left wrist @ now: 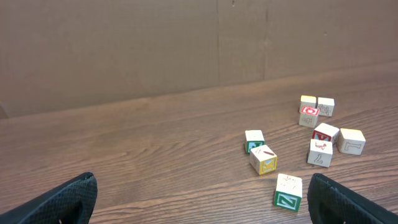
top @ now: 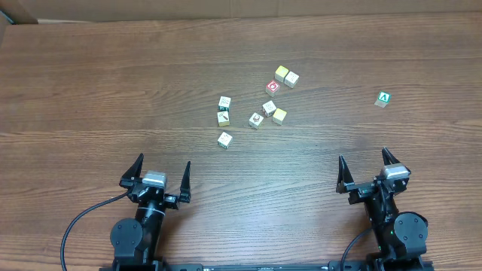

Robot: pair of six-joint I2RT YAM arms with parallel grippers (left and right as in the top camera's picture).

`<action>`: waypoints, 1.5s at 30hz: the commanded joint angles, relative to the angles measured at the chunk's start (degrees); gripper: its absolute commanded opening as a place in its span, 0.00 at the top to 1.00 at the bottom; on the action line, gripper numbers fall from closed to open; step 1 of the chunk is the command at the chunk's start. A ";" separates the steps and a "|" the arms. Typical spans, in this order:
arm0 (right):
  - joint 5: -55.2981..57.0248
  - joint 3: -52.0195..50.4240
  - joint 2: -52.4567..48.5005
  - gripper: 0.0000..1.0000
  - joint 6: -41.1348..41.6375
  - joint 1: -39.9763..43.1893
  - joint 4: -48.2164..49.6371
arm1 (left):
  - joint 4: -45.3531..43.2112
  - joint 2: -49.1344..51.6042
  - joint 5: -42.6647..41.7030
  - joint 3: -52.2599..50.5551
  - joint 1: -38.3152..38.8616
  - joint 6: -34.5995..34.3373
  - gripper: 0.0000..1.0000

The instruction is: Flip 5 blocks

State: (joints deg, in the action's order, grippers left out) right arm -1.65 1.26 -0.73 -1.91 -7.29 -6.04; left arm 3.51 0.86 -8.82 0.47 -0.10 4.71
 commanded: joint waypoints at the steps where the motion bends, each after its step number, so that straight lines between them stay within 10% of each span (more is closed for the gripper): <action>1: 0.04 -0.28 0.57 0.00 0.20 -0.37 0.37 | 0.11 -0.59 -0.85 -0.20 -0.31 0.87 0.00; 45: 0.07 -0.28 0.57 0.00 0.20 -0.37 0.39 | -0.39 -0.59 -0.44 -0.20 -0.31 2.16 0.00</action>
State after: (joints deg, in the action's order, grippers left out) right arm -1.65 1.26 -0.73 -1.89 -7.29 -6.04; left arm 3.44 0.86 -8.80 0.47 -0.10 4.97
